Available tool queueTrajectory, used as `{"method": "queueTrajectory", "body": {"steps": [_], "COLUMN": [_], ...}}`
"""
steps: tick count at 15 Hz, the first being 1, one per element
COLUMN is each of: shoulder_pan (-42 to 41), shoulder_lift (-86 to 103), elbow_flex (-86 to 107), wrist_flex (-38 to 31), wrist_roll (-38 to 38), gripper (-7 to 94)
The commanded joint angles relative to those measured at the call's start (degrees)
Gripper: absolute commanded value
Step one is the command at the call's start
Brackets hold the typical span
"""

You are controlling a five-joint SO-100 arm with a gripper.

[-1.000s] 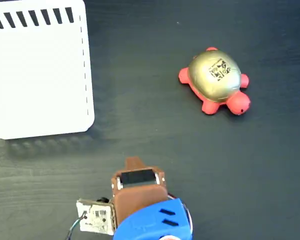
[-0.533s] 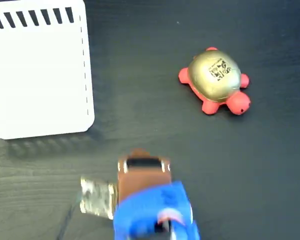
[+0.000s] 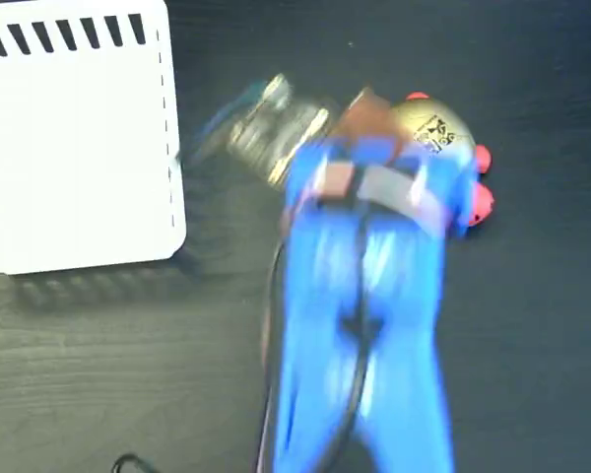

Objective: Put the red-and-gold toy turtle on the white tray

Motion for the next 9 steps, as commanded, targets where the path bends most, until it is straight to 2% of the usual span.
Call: {"method": "queueTrajectory", "body": {"steps": [1, 5, 9], "shoulder_pan": [3.34, 8.35, 10.55], "shoulder_lift": [-8.44, -22.85, -28.56], "elbow_flex": [-15.73, -30.94, -33.57], "wrist_flex": [4.66, 10.9, 11.43], "wrist_roll": [0.88, -3.43, -4.75], "gripper": [0, 0, 2]}}
